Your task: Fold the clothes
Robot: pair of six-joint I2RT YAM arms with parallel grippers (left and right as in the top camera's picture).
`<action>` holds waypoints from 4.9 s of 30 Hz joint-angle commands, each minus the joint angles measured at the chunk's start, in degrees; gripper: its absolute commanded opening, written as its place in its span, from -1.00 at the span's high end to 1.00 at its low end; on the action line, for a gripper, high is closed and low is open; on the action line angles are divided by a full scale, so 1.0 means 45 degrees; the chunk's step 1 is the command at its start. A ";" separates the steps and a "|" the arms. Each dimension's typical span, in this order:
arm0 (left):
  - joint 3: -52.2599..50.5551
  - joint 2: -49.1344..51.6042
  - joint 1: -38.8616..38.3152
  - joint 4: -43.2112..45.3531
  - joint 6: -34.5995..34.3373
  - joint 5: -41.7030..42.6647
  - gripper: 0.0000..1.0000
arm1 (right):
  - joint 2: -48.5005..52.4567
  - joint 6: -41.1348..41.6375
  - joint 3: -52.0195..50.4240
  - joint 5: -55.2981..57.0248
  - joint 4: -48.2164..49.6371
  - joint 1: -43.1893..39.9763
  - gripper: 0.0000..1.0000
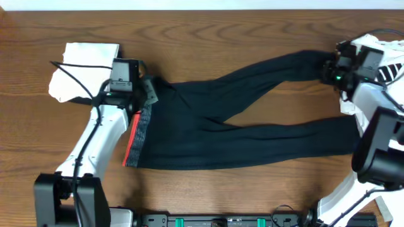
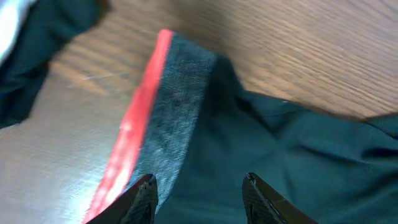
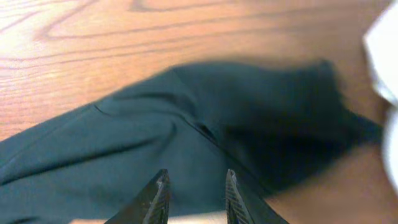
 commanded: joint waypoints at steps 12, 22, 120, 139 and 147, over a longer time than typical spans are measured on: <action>0.0039 0.1773 -0.0398 0.0316 0.0559 -0.0408 0.07 | 0.0612 -0.0928 0.0092 0.3521 0.1496 0.1365 0.67; 0.0039 0.2453 -0.0398 0.1025 0.0563 -0.0452 0.07 | 0.1957 -0.1205 0.0092 0.3492 0.2497 0.1355 0.80; 0.0044 0.1166 0.0165 0.1627 0.1355 -0.1549 0.05 | -0.1171 0.1044 -0.0204 0.5134 -0.6625 0.0393 0.97; 0.0044 0.1137 0.0170 0.1282 0.1360 -0.1554 0.05 | -0.0272 0.0816 -0.0180 0.5547 -0.2166 -0.0175 0.65; 0.0044 -0.1224 0.0170 -0.0073 0.0675 -0.1569 0.04 | -0.2720 0.1020 -0.0131 0.5591 -0.4124 -0.0865 0.38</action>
